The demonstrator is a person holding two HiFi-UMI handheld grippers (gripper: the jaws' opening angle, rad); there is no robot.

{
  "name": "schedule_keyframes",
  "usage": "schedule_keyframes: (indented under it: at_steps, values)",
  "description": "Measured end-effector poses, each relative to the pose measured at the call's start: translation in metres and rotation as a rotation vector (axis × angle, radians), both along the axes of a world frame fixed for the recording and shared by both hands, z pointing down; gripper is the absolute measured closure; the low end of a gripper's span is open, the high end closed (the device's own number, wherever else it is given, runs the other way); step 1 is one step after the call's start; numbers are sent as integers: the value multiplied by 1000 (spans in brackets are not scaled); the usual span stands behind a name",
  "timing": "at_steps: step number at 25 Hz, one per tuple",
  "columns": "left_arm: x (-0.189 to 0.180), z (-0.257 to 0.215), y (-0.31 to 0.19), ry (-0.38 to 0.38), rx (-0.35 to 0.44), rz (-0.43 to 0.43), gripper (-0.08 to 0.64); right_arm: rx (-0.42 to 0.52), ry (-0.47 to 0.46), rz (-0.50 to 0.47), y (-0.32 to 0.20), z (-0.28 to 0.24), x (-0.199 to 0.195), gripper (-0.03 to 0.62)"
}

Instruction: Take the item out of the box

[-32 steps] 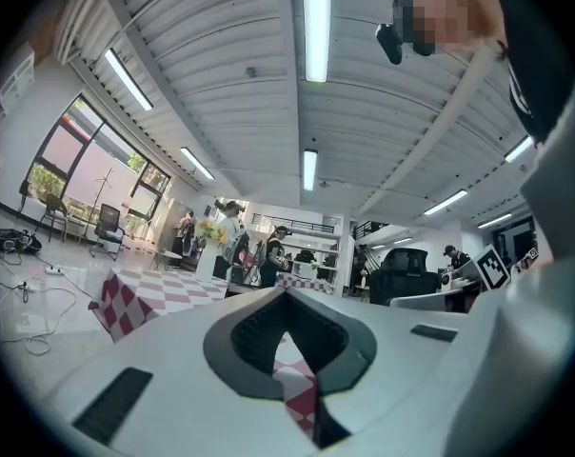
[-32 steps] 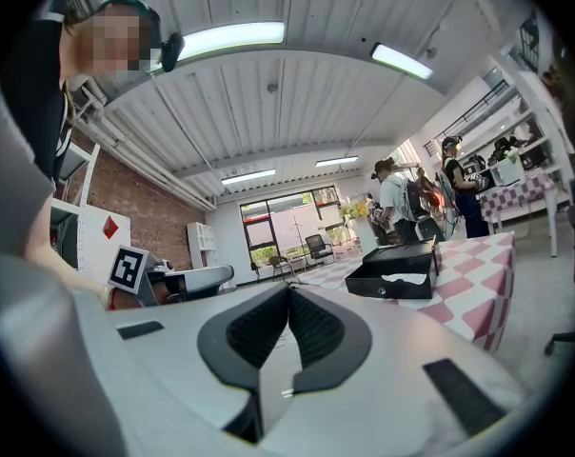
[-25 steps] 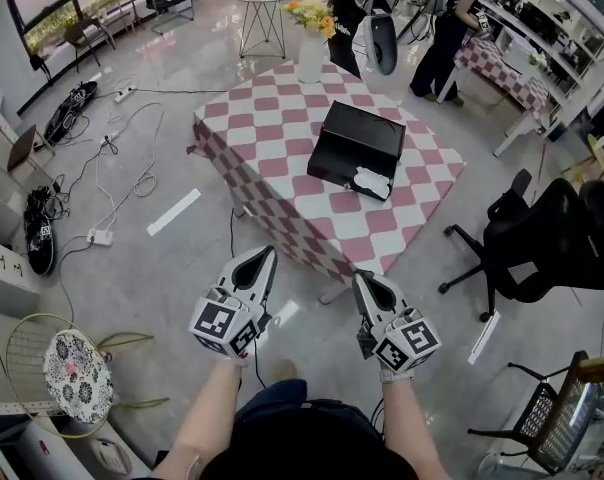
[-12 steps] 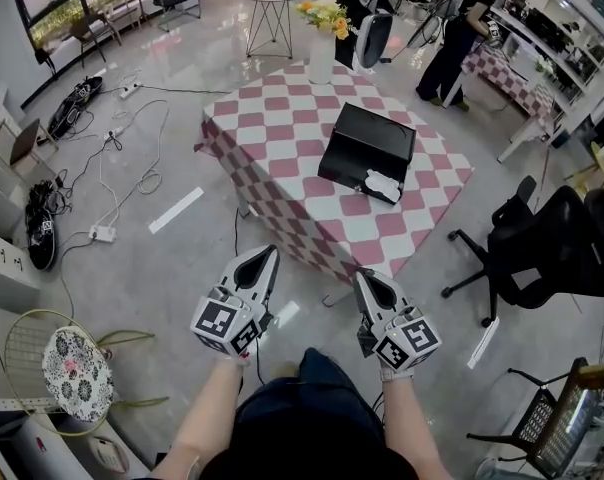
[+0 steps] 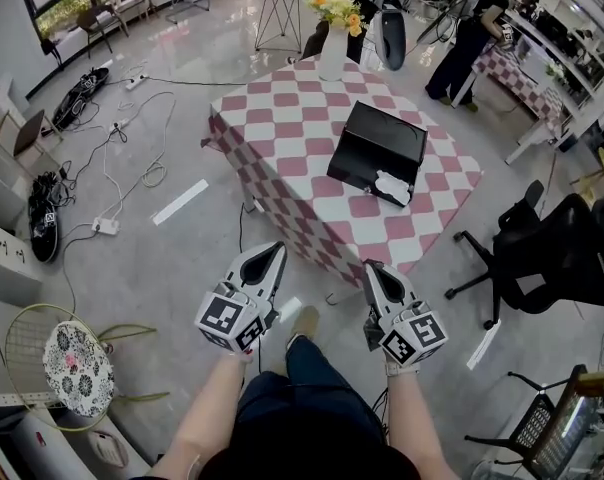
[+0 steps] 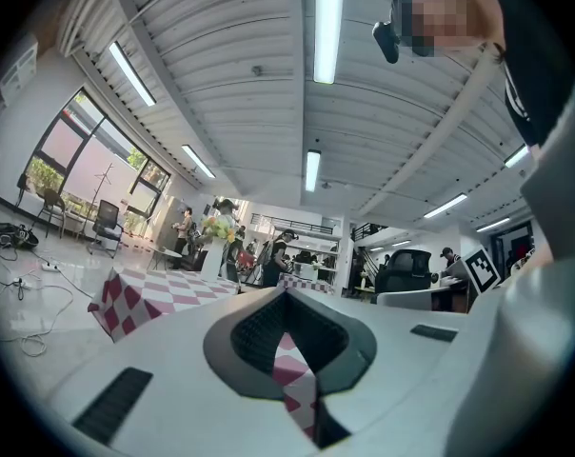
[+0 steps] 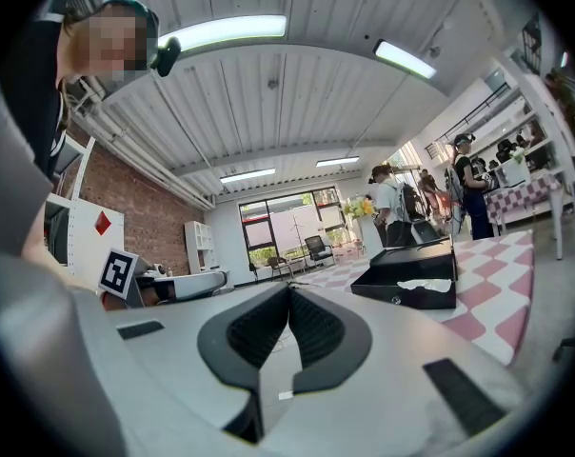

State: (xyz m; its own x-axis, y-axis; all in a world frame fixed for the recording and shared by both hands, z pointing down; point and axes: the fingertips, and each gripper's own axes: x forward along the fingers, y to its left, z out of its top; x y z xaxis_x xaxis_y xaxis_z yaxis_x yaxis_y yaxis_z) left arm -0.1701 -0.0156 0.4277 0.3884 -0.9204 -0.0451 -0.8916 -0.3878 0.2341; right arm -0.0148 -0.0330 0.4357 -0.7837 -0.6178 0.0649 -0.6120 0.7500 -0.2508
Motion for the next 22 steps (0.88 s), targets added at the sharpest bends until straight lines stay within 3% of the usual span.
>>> schedule_keyframes:
  at_steps: [14, 22]
  values:
    - [8, 26, -58, -4, -40, 38, 552, -31, 43, 22, -64, 29, 3, 588]
    - [20, 30, -106, -2, -48, 66, 552, 14, 175, 42, -108, 35, 12, 588]
